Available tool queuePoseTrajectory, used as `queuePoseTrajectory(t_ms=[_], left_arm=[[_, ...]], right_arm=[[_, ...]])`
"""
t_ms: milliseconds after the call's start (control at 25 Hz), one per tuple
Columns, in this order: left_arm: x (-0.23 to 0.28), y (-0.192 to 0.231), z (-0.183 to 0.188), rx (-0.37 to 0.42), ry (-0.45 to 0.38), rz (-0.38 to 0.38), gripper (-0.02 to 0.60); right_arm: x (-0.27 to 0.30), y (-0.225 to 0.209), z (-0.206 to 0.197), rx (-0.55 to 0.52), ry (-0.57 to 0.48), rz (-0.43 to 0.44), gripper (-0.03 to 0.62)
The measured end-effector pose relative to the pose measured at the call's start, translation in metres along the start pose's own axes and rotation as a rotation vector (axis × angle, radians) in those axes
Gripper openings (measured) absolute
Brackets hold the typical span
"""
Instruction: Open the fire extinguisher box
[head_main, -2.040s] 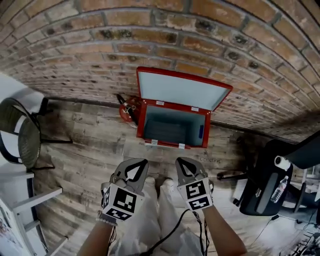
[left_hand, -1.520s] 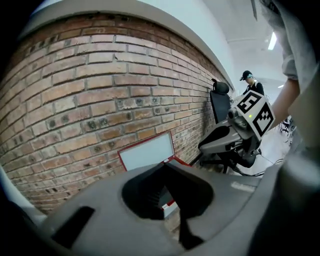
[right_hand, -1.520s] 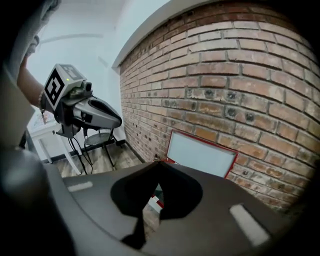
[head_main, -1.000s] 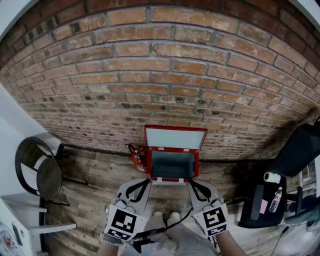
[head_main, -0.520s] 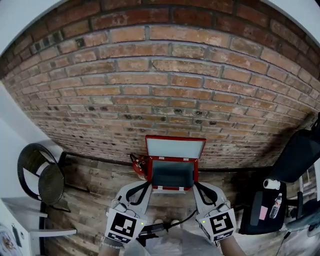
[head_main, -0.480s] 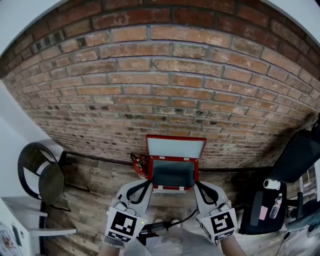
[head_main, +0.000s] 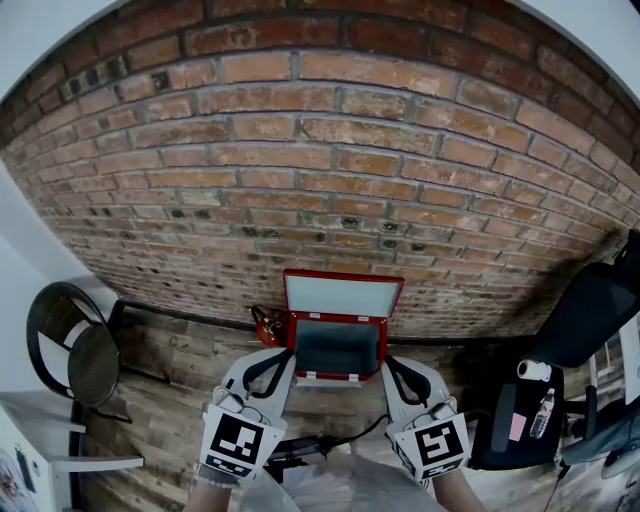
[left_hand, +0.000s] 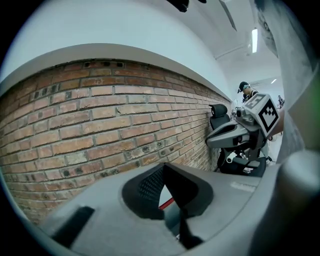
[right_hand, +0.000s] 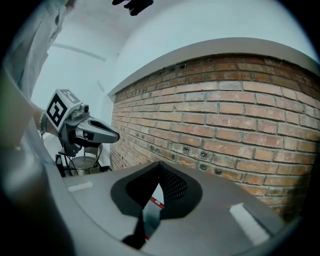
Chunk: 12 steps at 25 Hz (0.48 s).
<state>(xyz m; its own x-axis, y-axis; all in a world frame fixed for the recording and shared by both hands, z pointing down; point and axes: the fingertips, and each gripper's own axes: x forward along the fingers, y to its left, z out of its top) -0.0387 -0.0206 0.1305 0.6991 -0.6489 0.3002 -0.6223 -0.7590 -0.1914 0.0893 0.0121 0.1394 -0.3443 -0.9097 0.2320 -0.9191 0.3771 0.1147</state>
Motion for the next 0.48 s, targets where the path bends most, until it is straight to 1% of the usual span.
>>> queuePoseTrajectory(t_ms=[280,480], left_arm=[[0.0004,0.001,-0.0025,0.004,0.009,-0.005,0.003],[-0.0009,0.0018,-0.005,0.004,0.011,-0.01,0.003]], right_arm=[[0.0041,0.0029,0.0027,-0.023,0.008,0.012,0.008],[0.0069,0.0058,0.0057,-0.022,-0.001,0.011,0.008]])
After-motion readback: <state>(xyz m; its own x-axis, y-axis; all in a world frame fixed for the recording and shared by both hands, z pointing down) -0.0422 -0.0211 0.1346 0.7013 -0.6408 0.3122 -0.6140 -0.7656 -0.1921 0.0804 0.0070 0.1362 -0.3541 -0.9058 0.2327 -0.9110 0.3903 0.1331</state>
